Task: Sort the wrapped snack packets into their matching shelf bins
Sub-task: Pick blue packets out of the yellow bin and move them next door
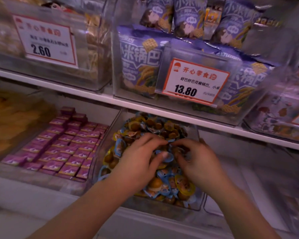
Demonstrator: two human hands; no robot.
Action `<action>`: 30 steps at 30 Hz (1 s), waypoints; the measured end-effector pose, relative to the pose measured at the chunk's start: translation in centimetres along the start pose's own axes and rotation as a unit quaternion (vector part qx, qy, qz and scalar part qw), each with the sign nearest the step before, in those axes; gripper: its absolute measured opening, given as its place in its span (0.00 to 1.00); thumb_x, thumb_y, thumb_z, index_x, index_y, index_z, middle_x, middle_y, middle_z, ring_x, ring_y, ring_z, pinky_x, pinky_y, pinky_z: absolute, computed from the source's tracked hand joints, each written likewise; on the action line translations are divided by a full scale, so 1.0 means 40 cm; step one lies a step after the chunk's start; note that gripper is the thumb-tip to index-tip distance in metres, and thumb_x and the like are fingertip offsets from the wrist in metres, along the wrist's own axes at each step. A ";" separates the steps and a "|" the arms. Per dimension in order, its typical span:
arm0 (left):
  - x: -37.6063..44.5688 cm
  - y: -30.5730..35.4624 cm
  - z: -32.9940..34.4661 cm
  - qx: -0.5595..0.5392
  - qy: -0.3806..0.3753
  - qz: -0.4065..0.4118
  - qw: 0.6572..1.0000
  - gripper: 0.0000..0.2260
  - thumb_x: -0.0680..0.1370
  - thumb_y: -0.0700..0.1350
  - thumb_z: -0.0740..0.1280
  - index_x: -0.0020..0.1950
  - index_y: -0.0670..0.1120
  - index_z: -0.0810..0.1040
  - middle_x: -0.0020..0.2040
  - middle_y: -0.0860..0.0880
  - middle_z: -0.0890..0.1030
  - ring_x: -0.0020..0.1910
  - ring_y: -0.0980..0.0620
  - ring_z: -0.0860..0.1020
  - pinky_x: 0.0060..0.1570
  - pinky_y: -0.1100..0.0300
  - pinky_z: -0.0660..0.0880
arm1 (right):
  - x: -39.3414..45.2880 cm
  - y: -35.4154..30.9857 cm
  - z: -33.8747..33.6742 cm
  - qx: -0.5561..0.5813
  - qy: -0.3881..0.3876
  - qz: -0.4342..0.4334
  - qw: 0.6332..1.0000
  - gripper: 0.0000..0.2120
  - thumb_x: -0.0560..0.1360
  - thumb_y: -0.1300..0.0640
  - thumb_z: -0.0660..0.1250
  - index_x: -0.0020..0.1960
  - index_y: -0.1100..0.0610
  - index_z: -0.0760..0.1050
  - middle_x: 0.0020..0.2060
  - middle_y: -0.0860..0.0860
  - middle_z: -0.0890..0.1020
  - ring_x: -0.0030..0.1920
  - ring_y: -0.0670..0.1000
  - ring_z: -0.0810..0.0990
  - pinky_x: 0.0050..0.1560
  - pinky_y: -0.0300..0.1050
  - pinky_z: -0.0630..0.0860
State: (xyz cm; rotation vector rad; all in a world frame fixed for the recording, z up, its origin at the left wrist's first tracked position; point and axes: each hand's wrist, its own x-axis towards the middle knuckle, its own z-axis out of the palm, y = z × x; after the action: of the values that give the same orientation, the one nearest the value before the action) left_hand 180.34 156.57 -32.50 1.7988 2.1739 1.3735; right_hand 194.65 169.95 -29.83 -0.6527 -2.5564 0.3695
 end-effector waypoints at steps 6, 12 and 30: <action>0.008 -0.006 0.027 0.153 -0.102 0.002 0.983 0.24 0.75 0.60 0.66 0.70 0.59 0.69 0.63 0.58 0.71 0.59 0.51 0.72 0.57 0.53 0.74 | 0.003 -0.009 -0.004 0.025 -0.047 0.057 0.997 0.07 0.71 0.51 0.67 0.48 0.41 0.78 0.41 0.35 0.81 0.45 0.38 0.79 0.43 0.28 0.71; 0.022 -0.021 0.012 0.097 -0.082 0.000 0.992 0.14 0.73 0.56 0.71 0.58 0.57 0.77 0.56 0.58 0.74 0.55 0.56 0.74 0.53 0.61 0.74 | 0.006 0.003 -0.081 -0.064 -0.055 0.052 0.995 0.12 0.70 0.56 0.66 0.52 0.48 0.80 0.47 0.49 0.83 0.49 0.52 0.81 0.48 0.49 0.78; 0.078 0.030 -0.066 -0.616 0.096 -0.359 0.695 0.09 0.79 0.41 0.62 0.47 0.37 0.78 0.47 0.39 0.83 0.52 0.40 0.83 0.48 0.54 0.82 | 0.002 -0.023 0.000 -0.197 -0.143 0.049 0.969 0.16 0.75 0.44 0.62 0.61 0.45 0.73 0.56 0.48 0.81 0.58 0.54 0.79 0.68 0.56 0.65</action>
State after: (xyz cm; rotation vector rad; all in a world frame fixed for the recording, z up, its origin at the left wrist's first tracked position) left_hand 178.87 157.41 -28.58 0.2643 1.0348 1.9451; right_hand 194.25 169.20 -29.46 -0.9291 -2.9135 -0.0232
